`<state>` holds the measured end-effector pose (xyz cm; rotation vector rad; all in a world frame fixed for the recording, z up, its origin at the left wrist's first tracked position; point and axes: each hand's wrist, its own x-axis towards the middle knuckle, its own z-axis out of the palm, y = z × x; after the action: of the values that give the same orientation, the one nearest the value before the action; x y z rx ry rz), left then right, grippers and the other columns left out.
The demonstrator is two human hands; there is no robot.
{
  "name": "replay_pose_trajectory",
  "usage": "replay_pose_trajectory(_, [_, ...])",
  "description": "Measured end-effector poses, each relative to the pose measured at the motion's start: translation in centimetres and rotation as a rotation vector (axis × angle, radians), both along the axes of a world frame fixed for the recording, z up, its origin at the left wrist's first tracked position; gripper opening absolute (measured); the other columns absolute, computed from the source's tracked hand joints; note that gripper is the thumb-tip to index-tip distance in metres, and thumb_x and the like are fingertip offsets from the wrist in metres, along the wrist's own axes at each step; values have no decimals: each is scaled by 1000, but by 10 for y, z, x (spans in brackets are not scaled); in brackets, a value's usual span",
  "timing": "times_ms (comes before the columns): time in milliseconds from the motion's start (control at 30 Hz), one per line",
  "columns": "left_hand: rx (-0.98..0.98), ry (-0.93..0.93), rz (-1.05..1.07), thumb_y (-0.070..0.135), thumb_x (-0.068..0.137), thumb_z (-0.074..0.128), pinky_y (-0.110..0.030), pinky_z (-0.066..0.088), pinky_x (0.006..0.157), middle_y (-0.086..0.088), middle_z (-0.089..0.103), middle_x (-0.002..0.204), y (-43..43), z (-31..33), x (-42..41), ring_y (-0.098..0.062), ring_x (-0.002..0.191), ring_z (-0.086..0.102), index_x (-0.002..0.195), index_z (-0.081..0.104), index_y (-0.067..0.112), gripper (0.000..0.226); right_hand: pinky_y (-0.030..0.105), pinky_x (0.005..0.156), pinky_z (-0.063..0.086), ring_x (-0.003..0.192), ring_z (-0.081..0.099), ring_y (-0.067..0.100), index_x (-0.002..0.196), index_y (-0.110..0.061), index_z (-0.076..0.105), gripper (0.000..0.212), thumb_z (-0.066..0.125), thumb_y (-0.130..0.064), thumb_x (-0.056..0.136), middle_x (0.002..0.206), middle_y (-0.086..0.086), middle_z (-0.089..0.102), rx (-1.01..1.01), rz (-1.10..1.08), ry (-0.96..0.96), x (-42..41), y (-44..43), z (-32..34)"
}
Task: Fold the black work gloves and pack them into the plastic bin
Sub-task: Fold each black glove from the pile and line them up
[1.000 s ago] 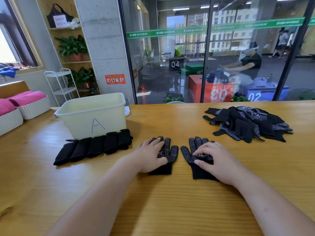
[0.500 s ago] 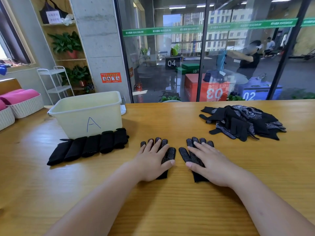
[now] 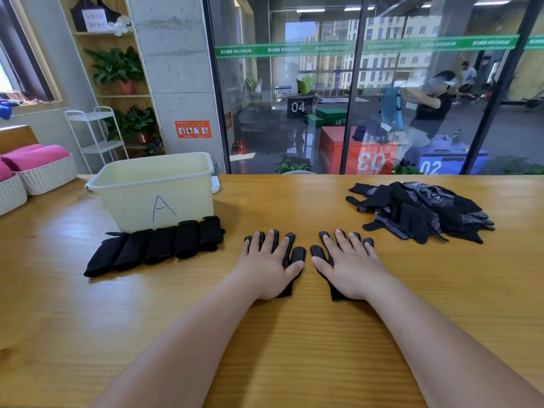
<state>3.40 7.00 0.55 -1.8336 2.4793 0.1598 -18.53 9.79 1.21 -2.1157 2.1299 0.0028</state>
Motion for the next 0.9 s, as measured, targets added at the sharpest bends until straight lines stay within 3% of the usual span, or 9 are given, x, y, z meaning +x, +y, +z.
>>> replay_pose_trajectory(167, [-23, 65, 15, 80, 101, 10, -53, -6, 132, -2, -14, 178, 17, 0, 8, -31, 163, -18, 170, -6, 36, 84, 49, 132, -3, 163, -16, 17, 169, -37, -5, 87, 4, -83, 96, 176, -9, -16, -29, 29, -48, -5, 20, -3])
replay_pose_trajectory(333, [-182, 239, -104, 65, 109, 20, -45, -4, 134, 8, -1, 179, 36, 7, 21, -20, 164, -15, 171, 10, 33, 70, 42, 133, -4, 161, -18, 9, 169, -37, 2, 79, 4, -75, 100, 175, -17, -15, -135, 98, -90, -10, 47, 8])
replay_pose_trajectory(467, [-45, 181, -214, 62, 111, 23, -42, -6, 133, 12, -8, 178, 46, 0, 24, -14, 163, -17, 170, 7, 40, 65, 45, 133, -3, 161, -20, 11, 169, -38, -4, 76, 8, -74, 103, 174, -14, -19, -30, 147, -31, 4, 55, -3])
replay_pose_trajectory(633, [-79, 169, -207, 62, 111, 20, -44, -4, 134, 9, -6, 179, 42, -6, 21, -16, 164, -15, 170, 8, 40, 64, 44, 133, -3, 161, -19, 9, 169, -39, -1, 74, 10, -72, 104, 175, -15, -17, -71, 159, -82, 10, 44, -5])
replay_pose_trajectory(733, [-136, 258, -210, 63, 110, 25, -44, 1, 134, 11, 8, 178, 46, -3, 27, -14, 165, -6, 168, 25, 40, 62, 38, 133, 4, 161, -10, 3, 167, -42, 20, 65, 19, -67, 107, 175, -22, -1, -157, 217, -239, 0, 54, 3])
replay_pose_trajectory(800, [-229, 390, -191, 58, 110, 39, -42, 18, 131, 13, 32, 171, 46, 2, 36, -15, 161, 15, 159, 47, 39, 53, 37, 130, 21, 158, 13, 0, 156, -45, 47, 51, 33, -60, 109, 168, -27, 26, -243, 234, -345, -13, 60, 10])
replay_pose_trajectory(900, [-380, 550, -130, 43, 104, 63, -37, 42, 110, 16, 61, 129, 41, 7, 50, -11, 127, 45, 127, 73, 35, 27, 34, 111, 42, 135, 41, -2, 123, -49, 70, 22, 56, -47, 105, 136, -34, 53, -278, 224, -335, -30, 60, 12])
